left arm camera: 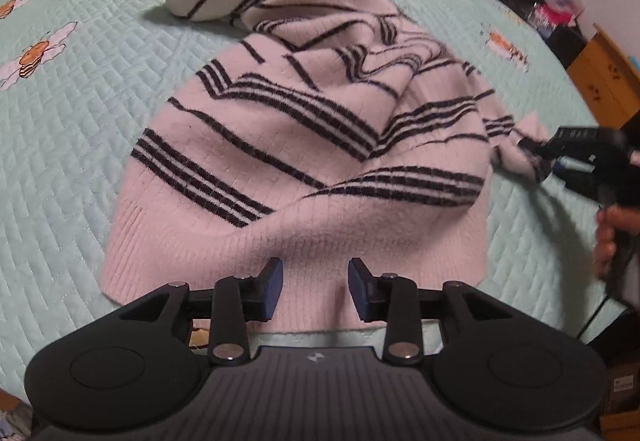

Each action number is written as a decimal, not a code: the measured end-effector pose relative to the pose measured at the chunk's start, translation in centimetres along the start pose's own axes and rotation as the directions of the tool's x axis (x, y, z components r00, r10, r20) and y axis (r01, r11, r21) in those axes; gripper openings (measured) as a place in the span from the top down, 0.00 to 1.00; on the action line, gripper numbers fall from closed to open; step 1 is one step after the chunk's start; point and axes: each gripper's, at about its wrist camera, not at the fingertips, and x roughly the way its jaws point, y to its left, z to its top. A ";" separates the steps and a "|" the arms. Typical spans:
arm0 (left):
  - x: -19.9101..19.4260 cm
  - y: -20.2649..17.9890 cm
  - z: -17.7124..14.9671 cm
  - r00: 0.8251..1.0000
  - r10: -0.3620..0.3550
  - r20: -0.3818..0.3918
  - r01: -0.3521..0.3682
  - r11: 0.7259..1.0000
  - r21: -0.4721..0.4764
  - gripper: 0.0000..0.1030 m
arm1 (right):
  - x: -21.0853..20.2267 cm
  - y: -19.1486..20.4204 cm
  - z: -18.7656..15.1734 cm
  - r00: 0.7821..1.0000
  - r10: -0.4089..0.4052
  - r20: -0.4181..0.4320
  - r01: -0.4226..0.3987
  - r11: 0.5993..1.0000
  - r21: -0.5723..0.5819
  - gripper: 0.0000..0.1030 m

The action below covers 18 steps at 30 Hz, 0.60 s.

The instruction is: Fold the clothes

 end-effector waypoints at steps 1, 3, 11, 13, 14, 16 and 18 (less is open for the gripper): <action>-0.1 0.4 0.1 1.000 -0.005 -0.006 0.005 1.000 -0.006 0.63 | -0.4 0.9 0.8 0.999 -0.029 0.014 0.030 0.995 -0.095 0.85; -0.3 1.1 0.3 1.000 -0.013 -0.013 0.013 1.000 -0.022 0.60 | -2.1 3.1 3.6 0.981 -0.128 0.147 0.168 0.936 -0.309 0.86; 0.5 1.8 0.8 0.999 -0.009 -0.043 0.006 0.998 -0.070 0.58 | -3.4 6.9 18.5 0.776 -0.303 0.554 0.594 0.647 -0.478 0.39; 0.5 1.8 0.7 0.999 -0.017 -0.045 0.014 0.998 -0.061 0.56 | -2.5 5.8 18.9 0.796 -0.337 0.503 0.569 0.700 -0.431 0.37; 0.5 1.8 0.6 0.999 -0.022 -0.046 0.019 0.998 -0.057 0.55 | -2.5 5.0 18.4 0.812 -0.340 0.475 0.543 0.740 -0.397 0.37; 0.5 1.8 0.4 0.998 -0.030 -0.048 0.028 0.998 -0.049 0.55 | -2.8 3.4 15.7 0.871 -0.309 0.383 0.439 0.839 -0.321 0.37; 0.4 2.1 0.3 0.998 -0.040 -0.049 0.037 0.998 -0.054 0.55 | -3.0 1.7 12.1 0.943 -0.210 0.258 0.273 0.932 -0.239 0.37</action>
